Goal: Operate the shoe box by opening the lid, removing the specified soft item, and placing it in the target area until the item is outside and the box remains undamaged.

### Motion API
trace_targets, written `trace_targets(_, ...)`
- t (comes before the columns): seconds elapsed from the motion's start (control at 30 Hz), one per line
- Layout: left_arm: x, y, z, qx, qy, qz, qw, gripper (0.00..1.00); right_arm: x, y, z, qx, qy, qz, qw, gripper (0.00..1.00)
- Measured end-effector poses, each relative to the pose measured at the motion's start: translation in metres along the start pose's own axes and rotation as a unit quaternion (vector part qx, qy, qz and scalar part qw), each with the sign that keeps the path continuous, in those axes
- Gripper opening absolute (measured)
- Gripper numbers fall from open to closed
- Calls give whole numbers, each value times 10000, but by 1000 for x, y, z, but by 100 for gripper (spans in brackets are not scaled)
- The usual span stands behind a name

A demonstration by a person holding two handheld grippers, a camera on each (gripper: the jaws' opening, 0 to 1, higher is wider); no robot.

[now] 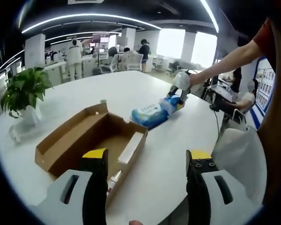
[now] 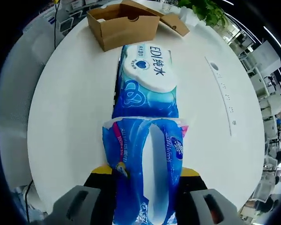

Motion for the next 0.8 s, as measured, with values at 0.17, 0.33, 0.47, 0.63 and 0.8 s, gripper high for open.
trace_targets(0.17,2,2,2,-32,25,17,10000,67,2,-4,-2,-14,21,43,10000,46)
trace_targets(0.33,5,1,0,-23,46,55,10000,67,3,-10,0,-31,2,77,10000,47)
trace_targets(0.47,7,2,0,-24,60,73,10000,67,4,-13,0,-42,73,114,9999,48)
trace_targets(0.63,10,4,0,-39,84,109,9999,67,5,-16,-1,-64,69,150,9998,49)
trace_targets(0.8,12,5,1,-41,91,138,9999,67,5,-18,-1,-71,109,160,9998,49)
Point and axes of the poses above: the point that each gripper's makers call its tool centre point, and the gripper's own axes: y roughly backward along the fingers, z roughly to its left, x roughly out of its underside, the point moved 2 cm from there along y, roughly backward along the fingers, and after that the axes turned 15 degrees about -y, right-handed, at the moved point
